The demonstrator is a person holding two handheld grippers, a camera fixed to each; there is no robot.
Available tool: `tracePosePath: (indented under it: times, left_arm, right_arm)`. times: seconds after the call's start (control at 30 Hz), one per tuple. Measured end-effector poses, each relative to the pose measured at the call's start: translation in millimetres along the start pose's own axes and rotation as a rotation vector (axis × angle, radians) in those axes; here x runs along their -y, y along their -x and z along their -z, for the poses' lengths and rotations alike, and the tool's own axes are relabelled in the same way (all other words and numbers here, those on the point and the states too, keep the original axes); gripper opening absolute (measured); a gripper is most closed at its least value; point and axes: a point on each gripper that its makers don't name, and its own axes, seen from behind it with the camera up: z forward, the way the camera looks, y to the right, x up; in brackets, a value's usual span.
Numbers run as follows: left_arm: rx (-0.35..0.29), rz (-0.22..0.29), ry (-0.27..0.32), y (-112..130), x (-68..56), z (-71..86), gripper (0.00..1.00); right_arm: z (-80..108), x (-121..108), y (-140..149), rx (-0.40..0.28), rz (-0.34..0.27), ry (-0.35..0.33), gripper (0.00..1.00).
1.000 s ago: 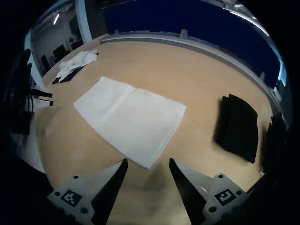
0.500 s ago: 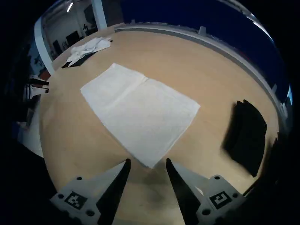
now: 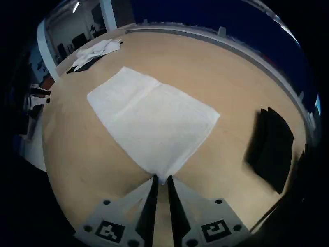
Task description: Fold towel
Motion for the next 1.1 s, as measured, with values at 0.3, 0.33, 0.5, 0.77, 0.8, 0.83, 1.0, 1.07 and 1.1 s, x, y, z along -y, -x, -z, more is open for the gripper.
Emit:
tracePosePath:
  times: [0.3,0.33,0.5,0.77,0.8,0.83,1.0,1.07,1.1]
  left_arm:
    - [0.0,0.0,0.002,0,0.9,-0.6,0.87]
    - [0.002,0.0,0.002,1,0.9,-0.9,0.87]
    - [0.002,0.001,0.004,2,1.3,0.2,0.87]
    - [-0.009,0.001,0.008,-1,3.6,4.9,0.87]
    - [-0.011,0.001,0.008,-1,4.0,5.8,0.87]
    - [-0.012,0.0,0.008,-1,4.4,6.8,0.87]
    - [-0.015,-0.004,0.01,0,5.2,10.2,0.87]
    - [-0.016,-0.005,0.011,1,4.8,10.5,0.87]
    - [-0.017,-0.004,0.012,1,4.1,10.4,0.87]
  right_arm:
    - [1.4,0,-5,0.004,0.018,0.012,0.07]
    - [2.3,0,-6,0.002,0.02,0.015,0.07]
    - [10.8,0,-17,-0.012,0.033,0.027,0.07]
    - [37.1,7,-57,-0.052,0.095,0.043,0.06]
    - [40.5,8,-64,-0.057,0.108,0.044,0.06]
    - [44.4,10,-72,-0.063,0.124,0.046,0.06]
    - [56.6,20,-101,-0.077,0.201,0.047,0.06]
    - [57.8,23,-108,-0.075,0.229,0.047,0.06]
    - [57.4,24,-109,-0.071,0.239,0.047,0.06]
